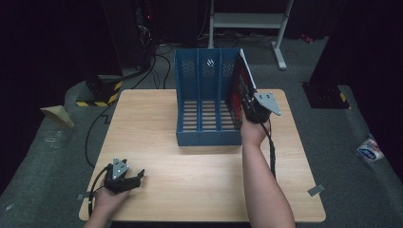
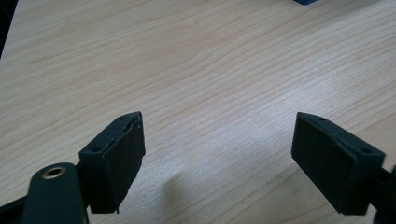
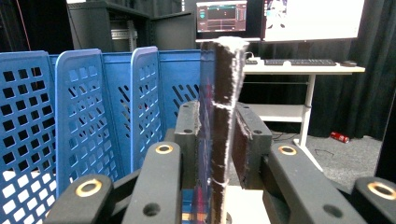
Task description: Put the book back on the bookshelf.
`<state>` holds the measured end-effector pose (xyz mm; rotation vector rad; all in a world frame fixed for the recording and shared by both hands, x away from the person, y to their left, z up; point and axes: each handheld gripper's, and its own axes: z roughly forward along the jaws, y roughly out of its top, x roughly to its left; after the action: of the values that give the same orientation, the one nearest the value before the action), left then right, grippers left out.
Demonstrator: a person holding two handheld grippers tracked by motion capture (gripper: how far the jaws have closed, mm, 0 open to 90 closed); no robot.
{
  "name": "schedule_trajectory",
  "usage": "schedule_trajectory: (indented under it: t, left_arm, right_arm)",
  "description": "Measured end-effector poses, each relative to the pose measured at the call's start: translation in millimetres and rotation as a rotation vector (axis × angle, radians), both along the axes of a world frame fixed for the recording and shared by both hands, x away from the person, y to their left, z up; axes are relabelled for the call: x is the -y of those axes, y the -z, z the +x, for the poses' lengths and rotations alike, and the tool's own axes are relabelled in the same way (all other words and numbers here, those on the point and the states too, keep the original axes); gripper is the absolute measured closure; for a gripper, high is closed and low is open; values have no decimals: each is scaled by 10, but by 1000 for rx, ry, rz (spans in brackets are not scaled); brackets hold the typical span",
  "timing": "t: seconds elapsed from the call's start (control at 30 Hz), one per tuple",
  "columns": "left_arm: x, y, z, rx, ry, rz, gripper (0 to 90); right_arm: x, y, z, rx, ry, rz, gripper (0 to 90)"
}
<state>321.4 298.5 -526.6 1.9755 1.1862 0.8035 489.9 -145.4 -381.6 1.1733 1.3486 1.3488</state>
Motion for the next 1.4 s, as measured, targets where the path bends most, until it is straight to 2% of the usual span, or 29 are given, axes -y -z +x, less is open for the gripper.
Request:
schedule_trajectory:
  t: [0.43, 0.73, 0.83, 1.4]
  left_arm:
    - [2, 0, 0, -1, -1, 2, 179]
    - [5, 1, 1, -6, -5, 1, 179]
    - [4, 1, 2, -6, -3, 2, 179]
    - [6, 1, 2, -8, -5, 4, 179]
  right_arm:
    - [45, -48, -14, -7, -8, -2, 669]
    - [71, -81, -22, -29, -27, -5, 622]
    - [91, -96, -23, -49, -36, 0, 589]
    - [131, -105, -34, -85, -63, 6, 437]
